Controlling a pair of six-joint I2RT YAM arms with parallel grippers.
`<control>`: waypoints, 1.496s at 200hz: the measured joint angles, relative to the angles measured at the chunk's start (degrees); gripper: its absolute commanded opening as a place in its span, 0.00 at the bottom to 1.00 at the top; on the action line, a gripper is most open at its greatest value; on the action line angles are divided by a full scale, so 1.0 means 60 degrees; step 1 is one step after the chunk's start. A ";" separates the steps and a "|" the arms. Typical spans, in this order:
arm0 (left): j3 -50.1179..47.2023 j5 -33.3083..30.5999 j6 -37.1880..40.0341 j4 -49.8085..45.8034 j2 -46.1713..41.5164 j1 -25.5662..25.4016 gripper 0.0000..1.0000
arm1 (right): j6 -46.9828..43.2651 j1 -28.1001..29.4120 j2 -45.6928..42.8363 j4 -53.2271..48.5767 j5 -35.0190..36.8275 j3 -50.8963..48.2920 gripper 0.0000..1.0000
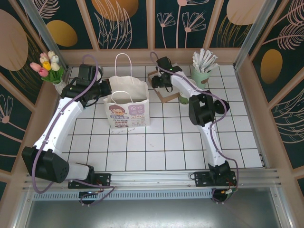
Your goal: Pack the takeout coffee
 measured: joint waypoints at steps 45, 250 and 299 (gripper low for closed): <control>-0.0124 0.0000 0.0000 0.0029 -0.0117 0.0000 0.03 | 0.0000 0.0029 0.0033 0.0000 0.0168 0.0004 0.64; -0.0324 -0.0004 0.0000 0.0153 -0.0259 0.0000 0.03 | 0.0211 -0.0004 0.0404 -0.0117 0.0750 0.0455 0.10; -0.0350 0.0004 0.0004 0.0204 -0.0270 0.0000 0.03 | 0.0124 -0.0036 0.0364 -0.0211 0.0754 0.0525 0.35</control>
